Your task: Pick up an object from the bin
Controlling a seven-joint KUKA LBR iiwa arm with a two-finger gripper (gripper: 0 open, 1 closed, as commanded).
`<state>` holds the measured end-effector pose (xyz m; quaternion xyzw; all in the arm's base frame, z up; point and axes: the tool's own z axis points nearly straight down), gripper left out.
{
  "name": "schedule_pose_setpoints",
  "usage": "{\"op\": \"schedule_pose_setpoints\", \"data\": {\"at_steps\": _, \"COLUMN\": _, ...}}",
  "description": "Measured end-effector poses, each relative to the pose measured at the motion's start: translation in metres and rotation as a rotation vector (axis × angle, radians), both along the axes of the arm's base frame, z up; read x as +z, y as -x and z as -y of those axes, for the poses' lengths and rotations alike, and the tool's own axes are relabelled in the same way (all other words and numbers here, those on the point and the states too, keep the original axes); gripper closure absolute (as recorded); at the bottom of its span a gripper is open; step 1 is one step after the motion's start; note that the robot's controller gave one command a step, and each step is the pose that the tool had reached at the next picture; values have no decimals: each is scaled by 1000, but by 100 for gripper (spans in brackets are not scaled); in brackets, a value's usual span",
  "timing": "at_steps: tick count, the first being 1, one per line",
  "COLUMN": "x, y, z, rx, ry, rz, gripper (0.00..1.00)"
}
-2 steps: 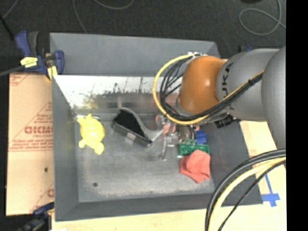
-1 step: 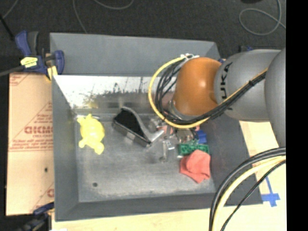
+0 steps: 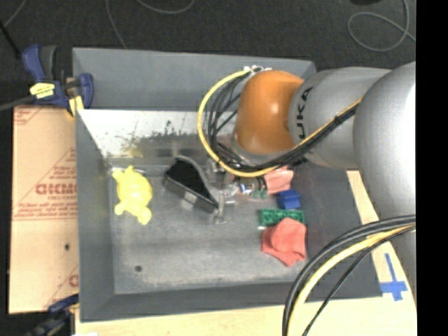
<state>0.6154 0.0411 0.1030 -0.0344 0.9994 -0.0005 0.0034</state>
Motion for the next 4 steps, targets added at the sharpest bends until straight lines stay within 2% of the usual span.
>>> {"op": "schedule_pose_setpoints", "data": {"at_steps": 1, "x": -4, "y": -12, "z": -6, "rx": -12, "ry": 2, "rz": 2, "gripper": 0}}
{"op": "schedule_pose_setpoints", "data": {"at_steps": 2, "x": -8, "y": -13, "z": -5, "rx": 152, "ry": 7, "rz": 22, "gripper": 0}}
{"op": "schedule_pose_setpoints", "data": {"at_steps": 3, "x": -19, "y": -10, "z": -8, "rx": -143, "ry": -1, "rz": 14, "gripper": 0}}
{"op": "schedule_pose_setpoints", "data": {"at_steps": 4, "x": -15, "y": -16, "z": -47, "rx": 436, "ry": 14, "rz": 27, "gripper": 100}}
